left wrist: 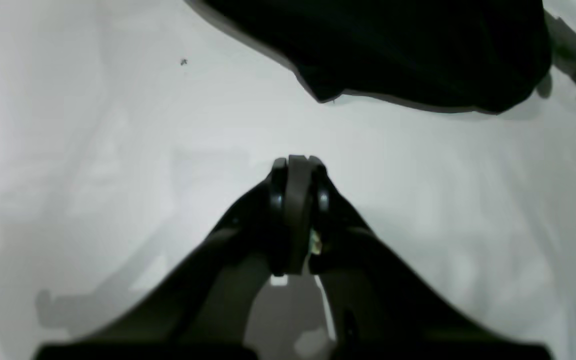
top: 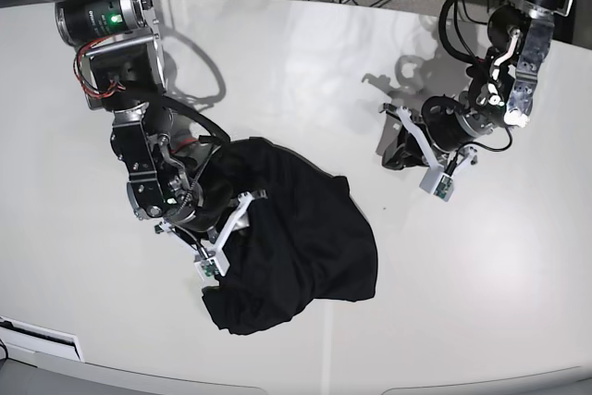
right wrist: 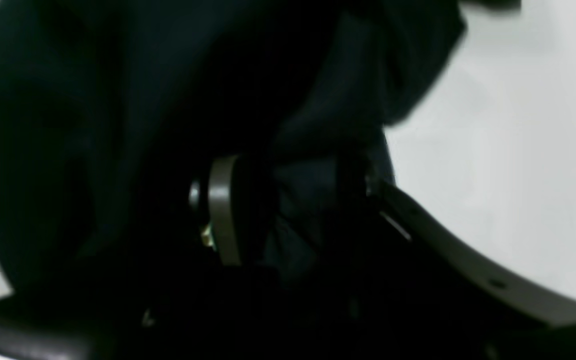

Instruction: Layout the t-shirt on the table in an organized manner, then fold the t-shirt properly

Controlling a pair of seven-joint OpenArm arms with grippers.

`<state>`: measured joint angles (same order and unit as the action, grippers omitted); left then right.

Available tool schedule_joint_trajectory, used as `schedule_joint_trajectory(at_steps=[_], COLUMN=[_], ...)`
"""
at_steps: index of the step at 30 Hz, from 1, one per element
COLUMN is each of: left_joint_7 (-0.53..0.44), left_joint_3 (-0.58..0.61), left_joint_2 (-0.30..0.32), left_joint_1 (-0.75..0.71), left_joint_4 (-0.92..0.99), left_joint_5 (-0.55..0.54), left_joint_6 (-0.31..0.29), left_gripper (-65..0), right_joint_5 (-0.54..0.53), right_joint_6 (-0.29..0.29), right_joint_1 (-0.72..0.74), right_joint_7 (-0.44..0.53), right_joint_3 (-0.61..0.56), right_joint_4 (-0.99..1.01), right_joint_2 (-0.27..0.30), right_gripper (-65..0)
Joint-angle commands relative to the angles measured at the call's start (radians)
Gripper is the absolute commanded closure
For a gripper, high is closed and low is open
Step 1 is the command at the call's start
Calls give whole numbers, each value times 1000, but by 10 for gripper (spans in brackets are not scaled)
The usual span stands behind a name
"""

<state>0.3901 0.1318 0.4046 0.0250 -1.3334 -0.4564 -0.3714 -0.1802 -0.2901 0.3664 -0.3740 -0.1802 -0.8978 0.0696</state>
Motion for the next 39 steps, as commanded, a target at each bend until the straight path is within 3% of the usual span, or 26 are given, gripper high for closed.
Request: schedule_joint_trajectory(at_steps=[1, 3, 5, 9, 18, 23, 24, 27, 28, 33, 36, 39], left_joint_7=[-23, -23, -23, -23, -23, -23, -24, -24, -23, -23, -23, -23], left_joint_3=[-6, -6, -6, -6, -6, -6, -6, -6, -6, -6, -6, -6], left_joint_2=[11, 11, 11, 11, 11, 11, 11, 11, 11, 11, 11, 11], left_joint_1=[16, 17, 17, 16, 11, -2, -6, -12, -13, -20, -26, -28], left_joint_4=[-14, -14, -14, -14, -14, -14, -14, -14, -14, -14, -14, -14], left_joint_5=[-12, -12, -12, -6, 63, 63, 62, 62, 62, 59, 59, 56], left_joint_6=[-3, -3, -3, -3, -3, -3, -3, -3, -3, -3, -3, -3], left_gripper=[0, 0, 0, 0, 0, 0, 0, 0, 0, 0, 0, 0], right_joint_5=[-5, -5, -5, -2, -4, -42, -58, -93, -93, -112, -109, -103], right_joint_6=[-34, -82, -78, -58, -19, -77, -74, -51, -63, -115, -100, -50], right_joint_1=[31, 29, 34, 53, -58, -130, -135, -120, -104, -14, 29, 56], right_joint_7=[20, 24, 63, 108, -66, -68, -66, -44, -21, 56, 88, 86], right_joint_3=[4, 4, 4, 5, 115, 161, 161, 161, 161, 161, 161, 161], right_joint_4=[-15, -15, -16, -44, -422, -427, -396, -251, -192, 42, 103, 116], right_joint_2=[-1, -1, 1, 14, 39, 39, 39, 36, 36, 39, 39, 39], right_gripper=[-287, -170, 0, 0, 0, 0, -30, -266, -314, -318, -317, -317])
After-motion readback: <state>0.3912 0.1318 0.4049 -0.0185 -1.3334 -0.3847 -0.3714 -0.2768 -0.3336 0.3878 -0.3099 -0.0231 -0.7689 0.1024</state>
